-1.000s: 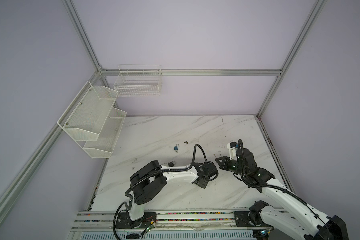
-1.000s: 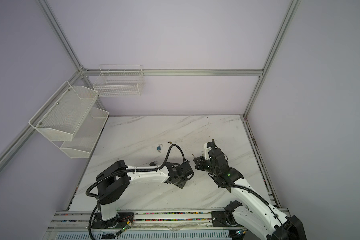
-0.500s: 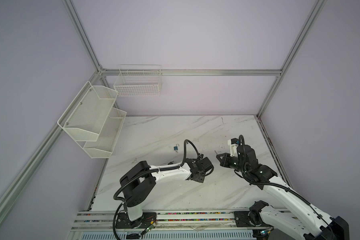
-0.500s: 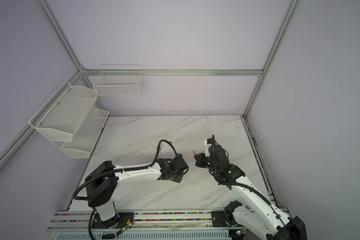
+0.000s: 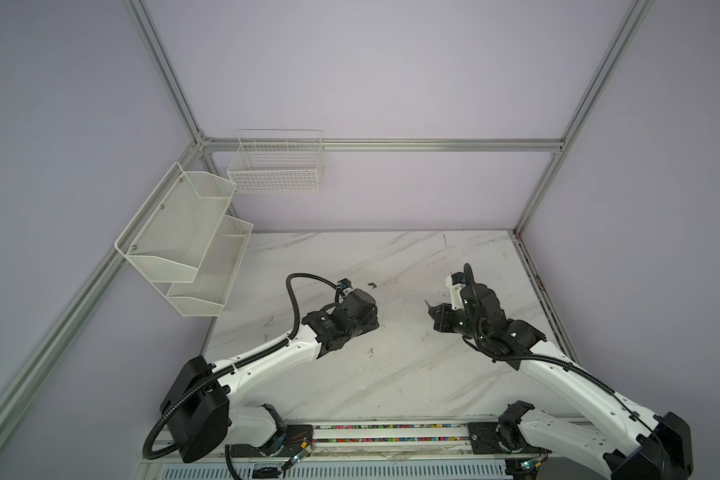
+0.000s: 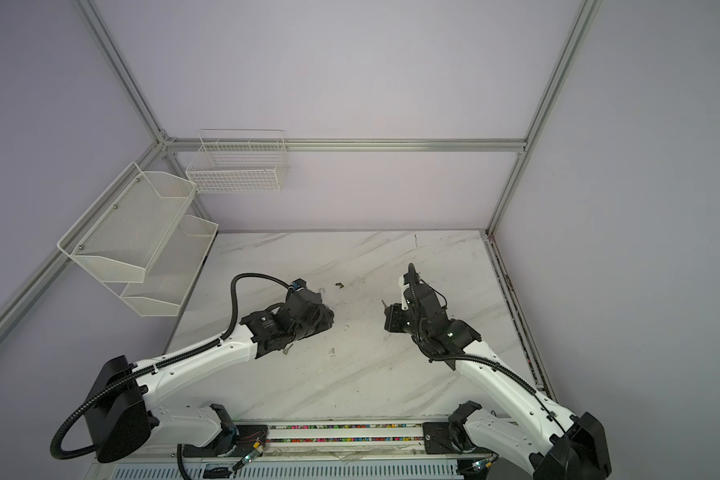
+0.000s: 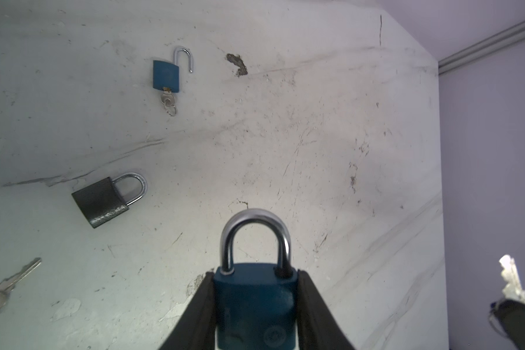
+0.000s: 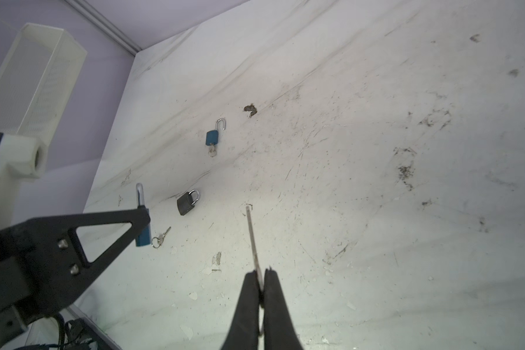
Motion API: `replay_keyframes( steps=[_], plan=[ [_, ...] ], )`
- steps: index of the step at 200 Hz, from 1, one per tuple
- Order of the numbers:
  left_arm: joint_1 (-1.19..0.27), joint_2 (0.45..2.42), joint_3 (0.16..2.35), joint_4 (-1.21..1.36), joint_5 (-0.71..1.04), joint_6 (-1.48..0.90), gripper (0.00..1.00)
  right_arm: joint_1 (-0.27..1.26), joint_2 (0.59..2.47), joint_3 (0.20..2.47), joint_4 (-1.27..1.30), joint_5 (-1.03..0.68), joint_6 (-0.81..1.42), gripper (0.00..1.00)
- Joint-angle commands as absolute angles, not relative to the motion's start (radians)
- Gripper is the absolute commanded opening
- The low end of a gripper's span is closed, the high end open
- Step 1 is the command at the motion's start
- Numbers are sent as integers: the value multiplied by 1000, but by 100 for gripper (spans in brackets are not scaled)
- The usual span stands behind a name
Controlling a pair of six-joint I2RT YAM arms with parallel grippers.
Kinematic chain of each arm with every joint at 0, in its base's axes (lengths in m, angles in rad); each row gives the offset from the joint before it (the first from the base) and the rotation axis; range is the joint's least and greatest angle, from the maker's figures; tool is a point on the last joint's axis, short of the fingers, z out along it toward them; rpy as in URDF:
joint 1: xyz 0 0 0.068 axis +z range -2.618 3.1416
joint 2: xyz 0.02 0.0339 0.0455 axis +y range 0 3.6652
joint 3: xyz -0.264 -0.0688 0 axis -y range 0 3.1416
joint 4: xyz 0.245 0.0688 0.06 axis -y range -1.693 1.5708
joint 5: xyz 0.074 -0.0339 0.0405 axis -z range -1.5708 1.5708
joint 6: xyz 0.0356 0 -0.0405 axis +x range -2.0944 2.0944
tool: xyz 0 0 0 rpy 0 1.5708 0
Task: Unlock with the key
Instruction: 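Insert the key into the padlock with the right gripper while the left holds it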
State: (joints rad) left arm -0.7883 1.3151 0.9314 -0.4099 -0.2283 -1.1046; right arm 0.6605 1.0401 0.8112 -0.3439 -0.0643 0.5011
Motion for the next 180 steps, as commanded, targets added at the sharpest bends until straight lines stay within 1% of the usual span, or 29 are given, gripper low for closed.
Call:
replay_keyframes(
  steps=[1, 45, 73, 100, 149, 180],
  plan=[
    [-755, 1249, 874, -281, -235, -1238, 9, 775, 1086, 852, -349, 58, 520, 0],
    [-711, 1173, 811, -285, -273, -1395, 8, 962, 1205, 849, -204, 122, 601, 0],
    [-700, 1123, 763, -256, -277, -1452, 8, 1069, 1296, 878, -147, 194, 604, 0],
    [-699, 1084, 731, -232, -280, -1480, 6, 1097, 1338, 878, -53, 182, 609, 0],
    [-698, 1057, 722, -245, -276, -1498, 6, 1100, 1363, 876, 129, 140, 593, 0],
    [-698, 1045, 722, -256, -284, -1490, 6, 1101, 1431, 916, 141, 101, 594, 0]
  ],
)
